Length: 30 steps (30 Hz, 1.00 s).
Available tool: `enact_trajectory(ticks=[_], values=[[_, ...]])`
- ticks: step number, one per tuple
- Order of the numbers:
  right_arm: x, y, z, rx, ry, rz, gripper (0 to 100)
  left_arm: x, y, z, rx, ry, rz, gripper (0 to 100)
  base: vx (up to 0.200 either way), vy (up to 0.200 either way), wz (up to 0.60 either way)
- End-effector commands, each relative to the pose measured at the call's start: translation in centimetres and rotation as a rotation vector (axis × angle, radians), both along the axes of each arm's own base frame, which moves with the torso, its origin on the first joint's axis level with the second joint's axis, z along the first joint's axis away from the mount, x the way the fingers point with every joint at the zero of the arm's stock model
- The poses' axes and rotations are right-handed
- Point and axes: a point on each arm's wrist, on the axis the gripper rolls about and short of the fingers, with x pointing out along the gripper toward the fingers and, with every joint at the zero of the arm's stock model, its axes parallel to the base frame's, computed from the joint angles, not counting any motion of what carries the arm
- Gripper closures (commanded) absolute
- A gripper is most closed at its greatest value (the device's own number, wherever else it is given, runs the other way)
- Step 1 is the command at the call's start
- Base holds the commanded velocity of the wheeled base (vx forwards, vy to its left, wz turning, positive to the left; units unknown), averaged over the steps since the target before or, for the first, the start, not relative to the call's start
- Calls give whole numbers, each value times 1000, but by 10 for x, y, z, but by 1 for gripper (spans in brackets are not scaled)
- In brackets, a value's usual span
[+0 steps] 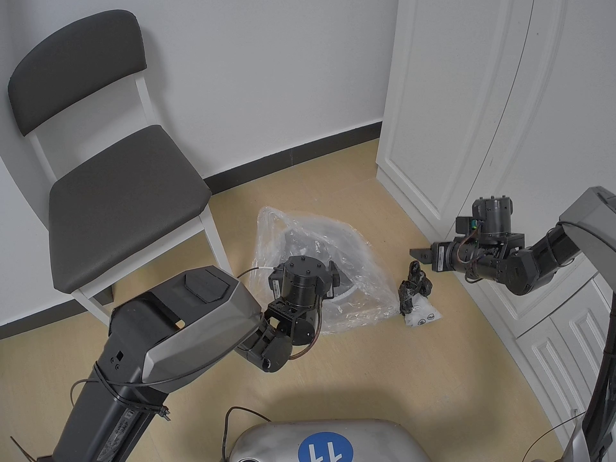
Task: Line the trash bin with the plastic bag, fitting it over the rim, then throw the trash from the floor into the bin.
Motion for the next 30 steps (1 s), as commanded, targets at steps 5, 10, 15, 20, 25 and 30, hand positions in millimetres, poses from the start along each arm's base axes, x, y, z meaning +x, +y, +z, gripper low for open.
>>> enact_trajectory(ticks=[5, 10, 15, 20, 25, 30], values=[[19, -15, -101, -124, 206, 6, 0, -12, -7, 4, 8, 8, -27, 0, 0, 0, 0], [28, -5, -120, -110, 220, 24, 0, -12, -7, 9, -1, -3, -27, 0, 0, 0, 0], [41, 6, -130, -22, 219, -9, 0, -12, -7, 12, -6, -8, -27, 0, 0, 0, 0], [49, 15, -130, 74, 216, -28, 0, -12, -7, 12, -6, -8, -25, 0, 0, 0, 0], [55, 17, -126, 142, 167, -38, 0, -11, -6, 12, -7, -9, -22, 0, 0, 0, 0], [53, 26, -110, 212, 91, -4, 0, -10, -5, 15, -12, -16, -21, 0, 0, 0, 0]])
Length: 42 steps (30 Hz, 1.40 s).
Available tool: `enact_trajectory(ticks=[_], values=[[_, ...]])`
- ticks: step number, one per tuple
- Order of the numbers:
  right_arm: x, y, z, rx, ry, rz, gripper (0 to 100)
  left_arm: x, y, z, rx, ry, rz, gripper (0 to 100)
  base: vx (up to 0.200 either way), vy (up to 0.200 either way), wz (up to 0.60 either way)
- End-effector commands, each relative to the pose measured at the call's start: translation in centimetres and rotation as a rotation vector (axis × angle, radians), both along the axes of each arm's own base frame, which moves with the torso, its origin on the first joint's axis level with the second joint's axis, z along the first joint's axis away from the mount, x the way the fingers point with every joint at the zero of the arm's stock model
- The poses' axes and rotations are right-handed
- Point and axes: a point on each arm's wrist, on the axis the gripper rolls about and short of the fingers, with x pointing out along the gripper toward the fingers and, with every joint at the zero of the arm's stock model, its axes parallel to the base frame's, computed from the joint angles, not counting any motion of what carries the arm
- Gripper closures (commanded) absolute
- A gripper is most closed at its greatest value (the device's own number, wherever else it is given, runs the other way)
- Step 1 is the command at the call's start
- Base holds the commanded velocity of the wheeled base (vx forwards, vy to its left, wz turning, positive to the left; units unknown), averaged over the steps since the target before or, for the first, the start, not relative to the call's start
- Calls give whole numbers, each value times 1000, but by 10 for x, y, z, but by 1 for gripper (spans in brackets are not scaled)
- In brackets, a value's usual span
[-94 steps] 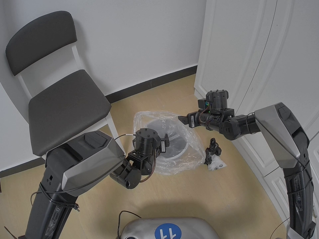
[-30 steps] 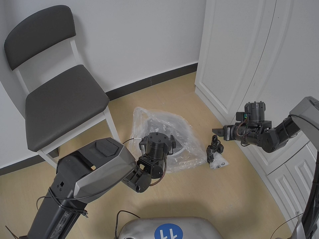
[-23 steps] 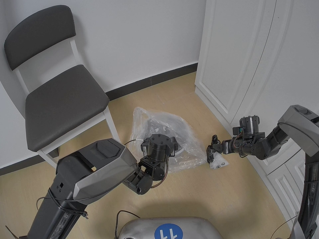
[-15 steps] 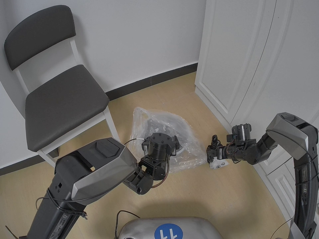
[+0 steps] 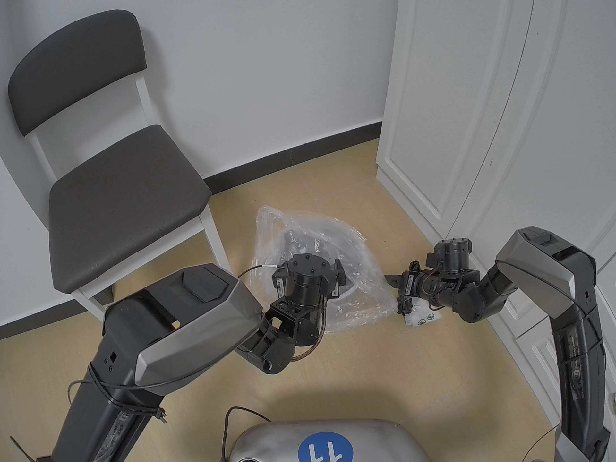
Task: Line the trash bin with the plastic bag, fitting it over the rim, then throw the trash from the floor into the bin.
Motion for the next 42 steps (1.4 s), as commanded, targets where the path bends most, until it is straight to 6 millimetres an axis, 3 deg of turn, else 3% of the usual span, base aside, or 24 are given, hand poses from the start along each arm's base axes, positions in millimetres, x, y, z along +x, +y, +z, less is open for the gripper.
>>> enact_trajectory(ticks=[1, 10, 16, 23, 26, 33, 37, 42], values=[[-4, 10, 7, 33, -18, 29, 0, 1, 1, 3, -5, -6, 3, 0, 0, 0, 0], [-4, 35, 16, 106, -34, 57, 0, 3, 2, 5, -10, -12, 7, 0, 0, 0, 0], [20, 45, 14, 152, -90, 49, 0, 6, 5, 6, -13, -14, 17, 0, 0, 0, 0], [29, 68, 31, 174, -155, 88, 0, 8, 8, 7, -16, -18, 23, 0, 0, 0, 0], [29, 69, 37, 177, -167, 86, 0, 8, 8, 7, -16, -18, 25, 0, 0, 0, 0], [25, 32, 43, 142, -155, -43, 0, 9, 9, 7, -16, -18, 26, 0, 0, 0, 0], [35, -3, 31, 131, -122, -99, 0, 9, 10, 7, -16, -16, 28, 0, 0, 0, 0], [44, -9, 3, 132, -85, -94, 0, 9, 10, 5, -15, -12, 28, 0, 0, 0, 0]])
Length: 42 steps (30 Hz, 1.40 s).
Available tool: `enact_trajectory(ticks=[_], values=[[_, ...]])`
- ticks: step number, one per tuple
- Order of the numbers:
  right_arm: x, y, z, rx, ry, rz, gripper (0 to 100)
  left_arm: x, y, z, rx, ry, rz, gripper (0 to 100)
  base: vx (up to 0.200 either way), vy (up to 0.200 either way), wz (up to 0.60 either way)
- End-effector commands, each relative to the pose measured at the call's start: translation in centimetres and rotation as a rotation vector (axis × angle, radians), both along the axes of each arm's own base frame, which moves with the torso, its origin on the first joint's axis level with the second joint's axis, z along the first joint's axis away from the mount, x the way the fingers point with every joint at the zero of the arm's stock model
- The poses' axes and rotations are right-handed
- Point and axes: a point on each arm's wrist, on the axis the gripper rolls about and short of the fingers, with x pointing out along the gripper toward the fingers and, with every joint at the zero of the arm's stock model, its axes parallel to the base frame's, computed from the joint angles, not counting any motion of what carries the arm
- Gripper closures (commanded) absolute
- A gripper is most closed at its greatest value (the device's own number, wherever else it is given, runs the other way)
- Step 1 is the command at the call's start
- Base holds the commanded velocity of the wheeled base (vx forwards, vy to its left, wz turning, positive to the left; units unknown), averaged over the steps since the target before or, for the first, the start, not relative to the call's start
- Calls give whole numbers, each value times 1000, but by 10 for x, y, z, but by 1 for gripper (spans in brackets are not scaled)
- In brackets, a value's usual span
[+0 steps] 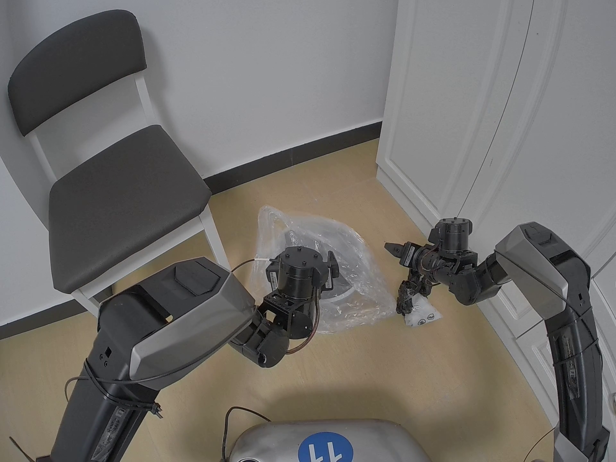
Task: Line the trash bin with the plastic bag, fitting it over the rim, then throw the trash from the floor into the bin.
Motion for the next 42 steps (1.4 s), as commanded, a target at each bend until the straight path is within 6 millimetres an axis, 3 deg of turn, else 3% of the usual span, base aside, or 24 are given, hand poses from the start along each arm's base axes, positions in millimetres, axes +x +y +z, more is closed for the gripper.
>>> enact_trajectory(ticks=[1, 4, 7, 15, 21, 29, 35, 42], values=[[8, -8, -27, -6, 47, -9, 0, 0, 0, -2, 2, 5, 1, 0, 0, 0, 0], [10, -5, -36, -12, 79, 0, 0, 0, 1, -2, 2, 5, 2, 0, 0, 0, 0], [18, 3, -57, -21, 133, 14, 0, 0, 2, -2, 1, 5, 4, 0, 0, 0, 0], [19, 10, -77, -44, 206, 24, 0, 3, 6, -1, -6, -6, 15, 0, 0, 0, 0], [19, 11, -80, -53, 273, 24, 0, 3, 6, 2, -15, -18, 13, 0, 0, 0, 0], [20, 11, -65, 18, 273, -8, 0, 1, 7, 6, -17, -21, 13, 0, 0, 0, 0], [7, 9, -25, 86, 270, 9, 0, 1, 7, 8, -21, -26, 13, 0, 0, 0, 0], [-3, 23, -7, 130, 276, 70, 0, 2, 7, 9, -22, -27, 15, 0, 0, 0, 0]])
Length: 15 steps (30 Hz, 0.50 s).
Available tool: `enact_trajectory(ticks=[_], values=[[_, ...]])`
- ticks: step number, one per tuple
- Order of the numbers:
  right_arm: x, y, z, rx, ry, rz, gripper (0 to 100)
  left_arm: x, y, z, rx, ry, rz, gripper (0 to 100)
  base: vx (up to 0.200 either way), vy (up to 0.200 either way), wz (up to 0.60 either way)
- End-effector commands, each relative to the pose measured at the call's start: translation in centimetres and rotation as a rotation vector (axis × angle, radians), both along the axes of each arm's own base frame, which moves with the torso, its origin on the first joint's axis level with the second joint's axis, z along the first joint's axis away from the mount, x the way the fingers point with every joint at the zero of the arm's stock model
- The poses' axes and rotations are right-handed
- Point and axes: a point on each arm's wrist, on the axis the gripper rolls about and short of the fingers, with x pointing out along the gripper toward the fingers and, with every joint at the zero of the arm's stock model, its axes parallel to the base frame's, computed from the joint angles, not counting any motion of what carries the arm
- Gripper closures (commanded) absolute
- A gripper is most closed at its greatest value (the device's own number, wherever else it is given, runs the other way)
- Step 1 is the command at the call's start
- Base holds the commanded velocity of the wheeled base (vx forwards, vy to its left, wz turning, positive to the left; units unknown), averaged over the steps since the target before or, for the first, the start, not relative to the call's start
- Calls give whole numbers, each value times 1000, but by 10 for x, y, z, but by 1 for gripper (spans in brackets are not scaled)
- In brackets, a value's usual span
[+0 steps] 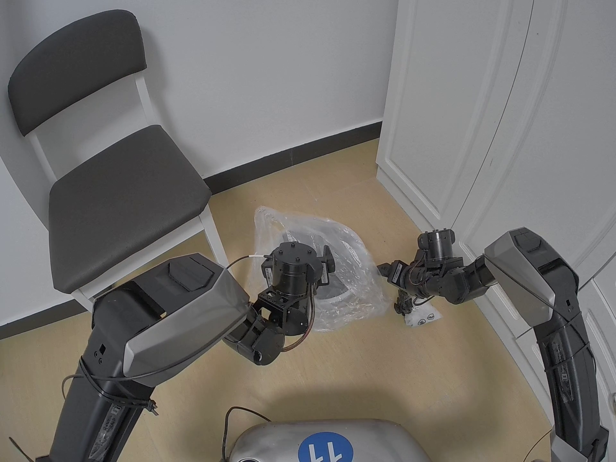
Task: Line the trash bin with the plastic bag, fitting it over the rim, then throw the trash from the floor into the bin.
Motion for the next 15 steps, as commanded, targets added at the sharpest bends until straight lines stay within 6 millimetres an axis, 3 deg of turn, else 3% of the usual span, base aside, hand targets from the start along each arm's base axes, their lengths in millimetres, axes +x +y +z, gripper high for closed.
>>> enact_trajectory(ticks=[1, 15], values=[[-6, 9, 27, 17, -33, 20, 0, 1, 1, 2, -3, -4, 2, 0, 0, 0, 0], [-9, 34, 26, 40, -116, 68, 0, 0, 1, 8, -10, -14, 2, 0, 0, 0, 0]])
